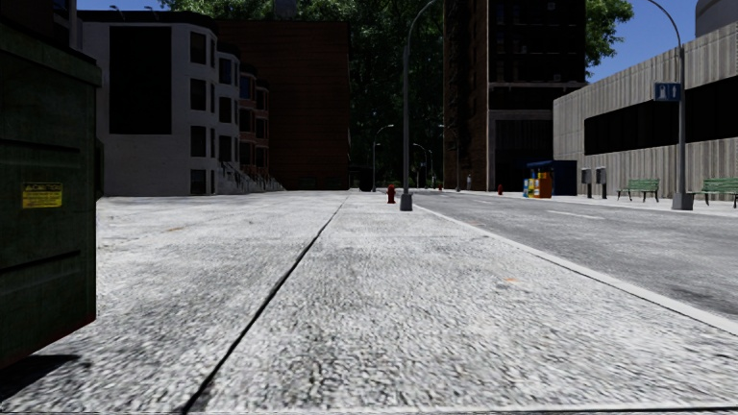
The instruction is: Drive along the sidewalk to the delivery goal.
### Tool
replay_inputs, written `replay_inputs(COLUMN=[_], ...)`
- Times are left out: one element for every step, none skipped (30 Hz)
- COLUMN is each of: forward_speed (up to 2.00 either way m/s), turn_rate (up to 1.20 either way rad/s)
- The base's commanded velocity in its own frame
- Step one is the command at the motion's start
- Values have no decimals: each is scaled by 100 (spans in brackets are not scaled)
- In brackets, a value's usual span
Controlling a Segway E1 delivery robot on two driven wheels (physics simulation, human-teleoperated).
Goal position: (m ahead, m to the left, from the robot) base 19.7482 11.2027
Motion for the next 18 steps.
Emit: replay_inputs(forward_speed=[200,200,200,200,200,200,200,200,200,200,200,200,200,200,200,200,200,200], turn_rate=[0,0,0,0,0,0,0,0,0,0,0,0,0,0,0,0,0,0])
